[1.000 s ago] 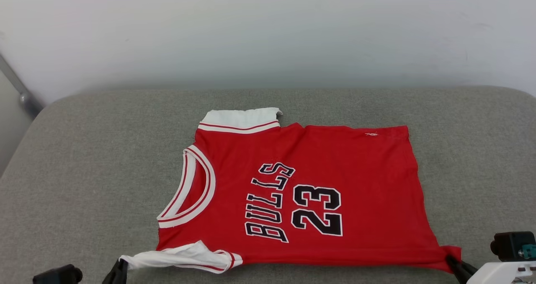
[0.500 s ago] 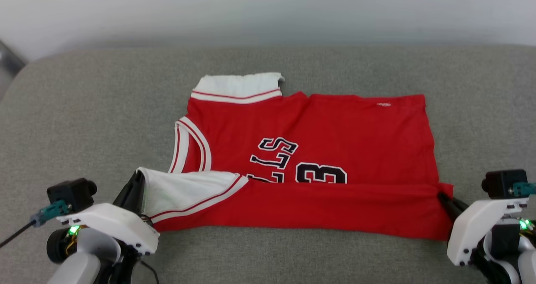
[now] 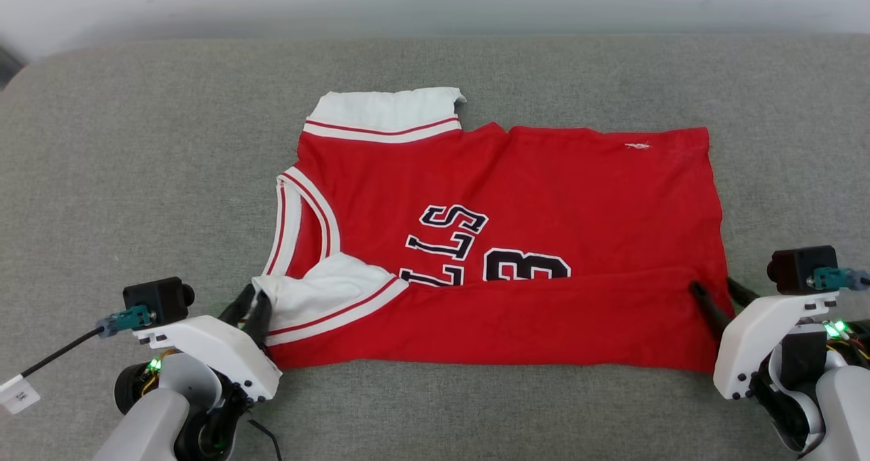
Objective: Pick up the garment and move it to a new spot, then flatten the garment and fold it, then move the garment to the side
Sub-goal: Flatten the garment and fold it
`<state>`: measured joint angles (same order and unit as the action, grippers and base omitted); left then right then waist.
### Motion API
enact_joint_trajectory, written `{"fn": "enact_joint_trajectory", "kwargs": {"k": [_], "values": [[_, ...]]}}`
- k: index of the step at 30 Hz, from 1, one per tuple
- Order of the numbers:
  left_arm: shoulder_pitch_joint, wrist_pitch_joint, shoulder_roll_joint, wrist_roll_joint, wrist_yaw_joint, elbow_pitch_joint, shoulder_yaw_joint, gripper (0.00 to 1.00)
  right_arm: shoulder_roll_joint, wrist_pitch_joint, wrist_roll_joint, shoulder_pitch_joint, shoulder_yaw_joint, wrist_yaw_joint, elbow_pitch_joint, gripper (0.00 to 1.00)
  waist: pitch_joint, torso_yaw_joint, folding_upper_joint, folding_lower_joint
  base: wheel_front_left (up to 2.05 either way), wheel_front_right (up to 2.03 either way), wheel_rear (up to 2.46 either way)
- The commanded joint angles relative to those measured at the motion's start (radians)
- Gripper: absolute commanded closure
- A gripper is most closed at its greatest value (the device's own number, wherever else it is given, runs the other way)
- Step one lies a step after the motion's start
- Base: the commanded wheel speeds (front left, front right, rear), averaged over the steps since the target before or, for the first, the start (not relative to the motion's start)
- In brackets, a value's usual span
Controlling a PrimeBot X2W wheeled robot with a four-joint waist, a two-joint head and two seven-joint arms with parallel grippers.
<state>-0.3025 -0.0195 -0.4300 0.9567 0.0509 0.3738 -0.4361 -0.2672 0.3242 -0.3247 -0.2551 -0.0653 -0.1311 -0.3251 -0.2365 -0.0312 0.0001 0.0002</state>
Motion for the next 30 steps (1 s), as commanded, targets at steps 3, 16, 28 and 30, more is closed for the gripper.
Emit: {"fn": "enact_joint_trajectory", "kwargs": {"k": [3,16,28,30], "values": [[-0.014,-0.013,0.007,0.005,-0.014,0.033,0.005,0.00,-0.003,-0.035,0.001,-0.003,-0.008,0.001,-0.017,0.00,0.021,0.000,-0.0001,-0.0002,0.00,0.00,0.00],[0.027,0.019,-0.064,0.043,-0.012,0.026,0.041,0.00,0.012,-0.341,0.045,0.120,0.021,0.001,0.089,0.00,0.192,0.025,-0.0001,-0.0002,0.00,0.00,0.00],[0.062,0.462,-0.283,0.129,0.004,-0.185,-0.025,0.00,0.081,-0.346,0.106,0.249,0.074,0.001,0.292,0.00,0.206,0.067,-0.0001,-0.0002,0.00,0.00,0.00],[0.068,0.527,-0.304,0.153,0.013,-0.206,-0.032,0.00,0.090,-0.340,0.110,0.260,0.075,0.001,0.312,0.00,0.191,0.077,-0.0001,-0.0002,0.00,0.00,0.00]]}}
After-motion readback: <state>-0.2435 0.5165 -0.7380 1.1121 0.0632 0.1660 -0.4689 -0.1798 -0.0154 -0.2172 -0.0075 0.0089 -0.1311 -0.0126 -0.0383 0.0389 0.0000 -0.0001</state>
